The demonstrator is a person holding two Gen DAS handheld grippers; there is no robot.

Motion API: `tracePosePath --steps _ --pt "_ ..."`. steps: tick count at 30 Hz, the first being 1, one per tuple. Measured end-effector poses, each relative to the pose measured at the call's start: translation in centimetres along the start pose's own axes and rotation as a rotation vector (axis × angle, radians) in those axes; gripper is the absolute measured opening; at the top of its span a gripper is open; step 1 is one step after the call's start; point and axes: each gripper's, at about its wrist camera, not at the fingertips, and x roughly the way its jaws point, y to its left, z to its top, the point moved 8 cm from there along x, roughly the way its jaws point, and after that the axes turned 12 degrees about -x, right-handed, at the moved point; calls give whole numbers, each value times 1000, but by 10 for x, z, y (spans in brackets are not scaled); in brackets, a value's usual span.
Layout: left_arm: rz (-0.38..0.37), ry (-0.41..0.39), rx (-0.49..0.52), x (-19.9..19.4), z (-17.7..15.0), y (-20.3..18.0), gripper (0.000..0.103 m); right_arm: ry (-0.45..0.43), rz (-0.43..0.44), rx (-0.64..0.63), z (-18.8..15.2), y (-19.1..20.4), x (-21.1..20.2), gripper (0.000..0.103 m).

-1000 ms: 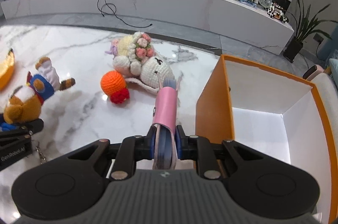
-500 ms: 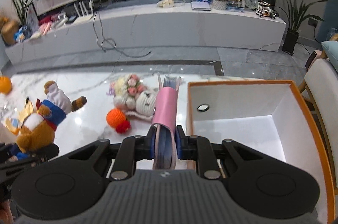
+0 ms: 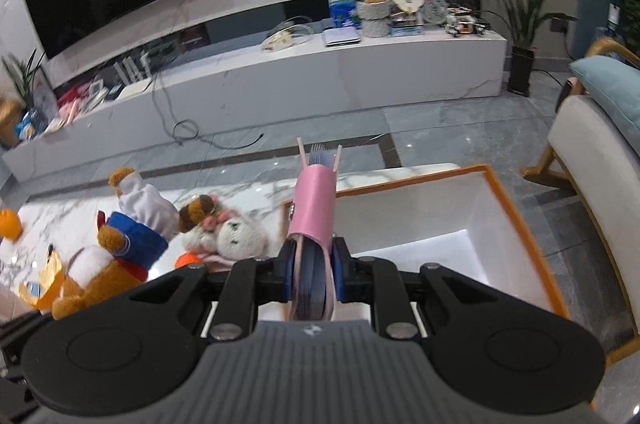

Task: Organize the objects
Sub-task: 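Carry the teddy bear and the pink wallet over the orange box with both grippers, then open the right gripper to drop the pink wallet while the left holds the bear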

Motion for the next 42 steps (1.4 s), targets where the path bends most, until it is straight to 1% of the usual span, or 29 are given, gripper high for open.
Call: tracePosePath --steps 4,9,12,14,15,18,23,28,31,35,42 --pt "-76 -3 29 6 -5 -28 59 -5 -24 55 0 -30 -7 19" --pt "-216 4 -4 12 -8 -59 59 -1 -62 97 -5 -61 -11 20" --pt "-292 -13 0 11 -7 -77 59 3 -74 109 -8 -72 -11 20" --pt "-324 -28 20 12 -7 -88 59 12 -77 109 -10 -79 -11 20" --pt "-328 -28 30 15 -9 -93 59 18 -79 105 -12 -82 -9 20" --pt "-316 0 46 31 -18 -96 59 51 -83 86 -18 -88 -2 20" --pt "-268 50 57 60 -34 -95 59 111 -98 36 -33 -93 13 20" --pt "-205 88 92 76 -50 -93 59 138 -113 -2 -40 -95 22 19" --pt "-178 112 94 84 -58 -89 59 161 -120 -36 -45 -93 28 19" --pt "-156 130 97 91 -64 -87 59 176 -129 -66 -47 -90 35 19" --pt "-118 120 168 96 -68 -94 59 196 -142 -83 -51 -92 45 19"
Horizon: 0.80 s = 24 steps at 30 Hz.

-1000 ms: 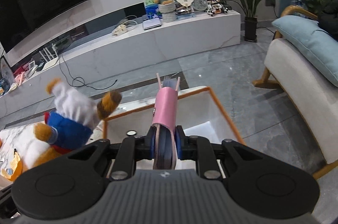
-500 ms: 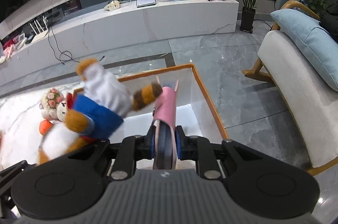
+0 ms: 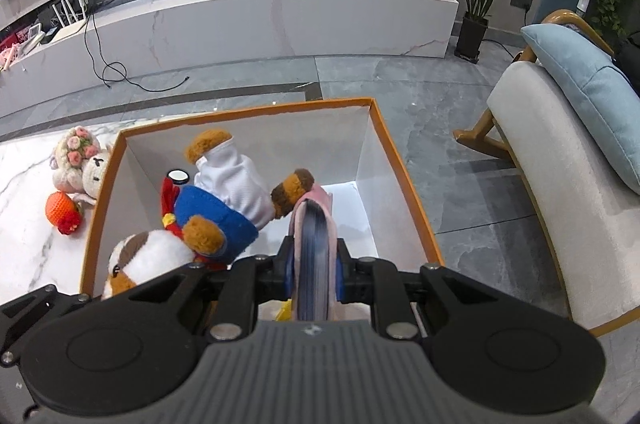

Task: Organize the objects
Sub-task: 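Open the right gripper to drop the pink wallet while the left holds the bear, then open the left gripper to drop the brown teddy bear into the orange box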

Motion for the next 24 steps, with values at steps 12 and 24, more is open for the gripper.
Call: tracePosePath --steps 12,24 --pt "60 11 104 5 -8 -9 63 43 -20 -8 -7 -4 12 20" --pt "62 27 100 5 -10 -11 67 2 -47 27 0 -8 5 33"
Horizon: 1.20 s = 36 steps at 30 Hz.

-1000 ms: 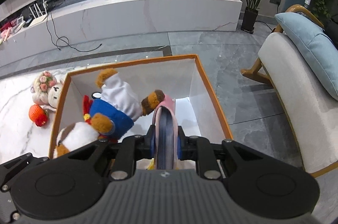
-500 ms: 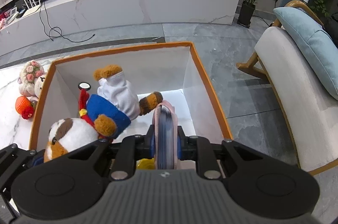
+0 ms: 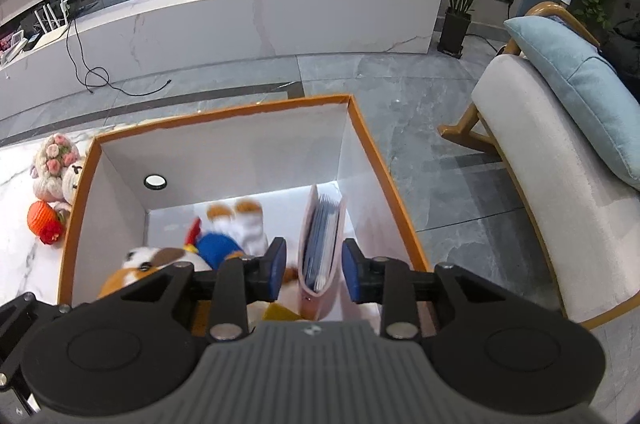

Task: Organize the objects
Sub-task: 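Open the left gripper to drop the brown teddy bear into the orange box, then withdraw both open tools from the orange box back over the table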

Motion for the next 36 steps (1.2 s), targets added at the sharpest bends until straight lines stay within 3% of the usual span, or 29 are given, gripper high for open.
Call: tracePosePath --steps 1,3,5,11,16,24,36 --pt "-2 3 -3 0 1 0 68 -5 -5 2 1 -1 -1 34" --pt "-10 -13 -20 -5 2 1 82 -14 -5 10 2 -2 -2 39" --pt "-13 -41 -40 -11 6 3 88 -25 -7 19 3 -3 -4 40" --pt "-41 -84 -93 -30 19 13 88 -51 -8 36 8 -6 -9 41" --pt "-51 -124 -199 -49 34 41 88 -72 -2 44 10 -5 -13 41" --pt "23 -110 -349 -67 40 109 90 -101 15 29 18 8 -20 41" --pt "110 -86 -360 -97 22 159 90 -132 41 4 30 37 -29 41"
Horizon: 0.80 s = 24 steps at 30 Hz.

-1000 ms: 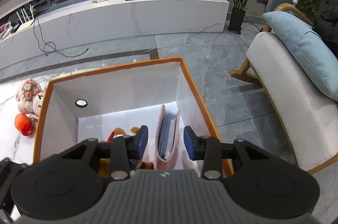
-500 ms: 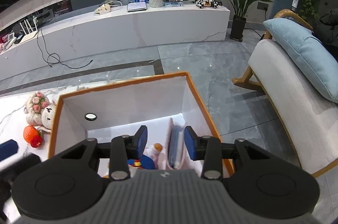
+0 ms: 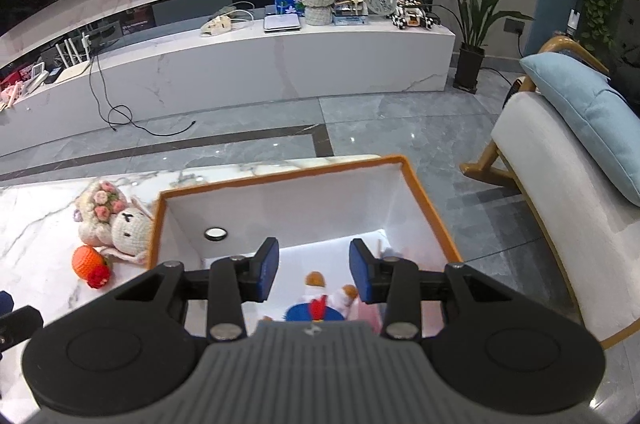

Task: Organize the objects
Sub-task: 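Withdraw both open tools from the orange box back over the table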

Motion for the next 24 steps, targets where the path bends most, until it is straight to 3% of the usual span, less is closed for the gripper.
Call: tracePosePath --steps 24 --pt "120 7 71 -26 -9 61 90 -41 81 -154 14 77 -11 42"
